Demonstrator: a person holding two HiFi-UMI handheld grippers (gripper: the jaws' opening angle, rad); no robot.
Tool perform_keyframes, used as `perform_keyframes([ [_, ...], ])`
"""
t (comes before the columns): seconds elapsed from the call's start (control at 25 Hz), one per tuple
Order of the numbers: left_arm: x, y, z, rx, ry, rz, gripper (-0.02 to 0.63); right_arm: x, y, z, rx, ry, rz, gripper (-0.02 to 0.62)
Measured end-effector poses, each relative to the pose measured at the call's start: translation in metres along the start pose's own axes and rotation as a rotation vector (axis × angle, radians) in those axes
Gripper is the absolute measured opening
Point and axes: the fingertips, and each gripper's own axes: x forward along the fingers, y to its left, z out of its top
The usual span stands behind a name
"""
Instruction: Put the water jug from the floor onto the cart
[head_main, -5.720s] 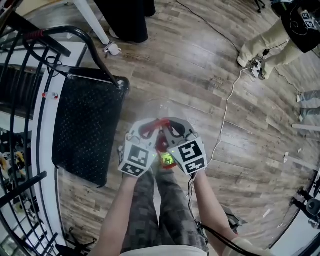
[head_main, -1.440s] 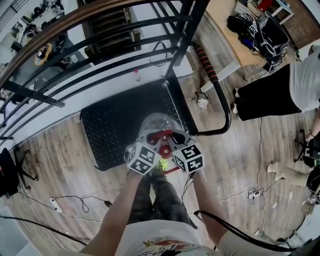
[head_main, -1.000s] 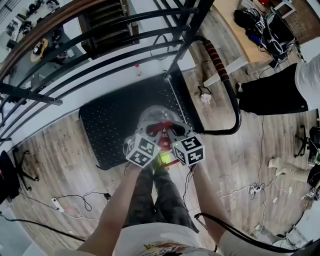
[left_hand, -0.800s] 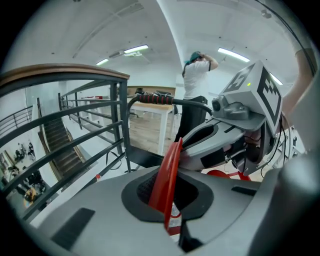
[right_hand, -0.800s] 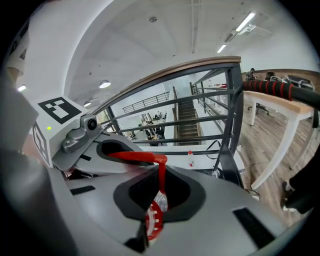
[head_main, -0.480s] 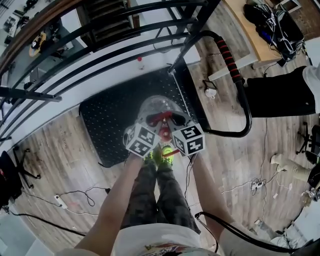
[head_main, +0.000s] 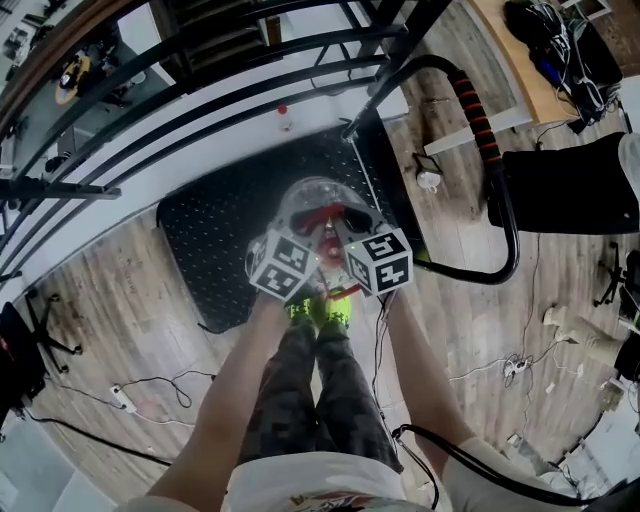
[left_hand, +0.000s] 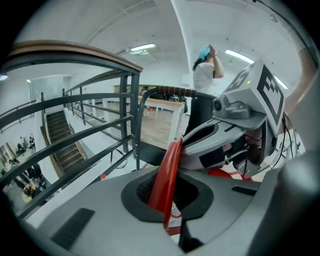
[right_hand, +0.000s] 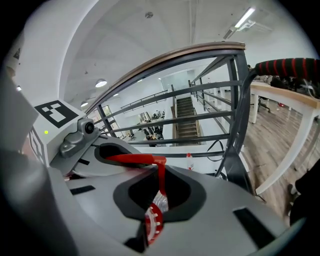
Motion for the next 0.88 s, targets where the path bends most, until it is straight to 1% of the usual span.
perform_keyframes([
  [0.12,0.006,0.019,0.004,-0.004,-0.021,0.014,0.012,0.016,-0.006,0.011,-0.012,-0.012,-0.002,0.021],
  [0.4,0.018,0.054,0.009,0.013,-0.050,-0.007,0.015,0.046,-0.022,0.032,-0.034,-0.033,-0.015,0.021],
  [0.6,0.024,0.071,0.010,0.016,-0.055,-0.012,0.018,0.063,-0.029,0.042,-0.043,-0.046,-0.020,0.021],
  [0.88,0.030,0.090,0.011,-0.004,-0.070,0.009,0.018,0.083,-0.035,0.050,-0.078,-0.038,-0.007,0.021],
])
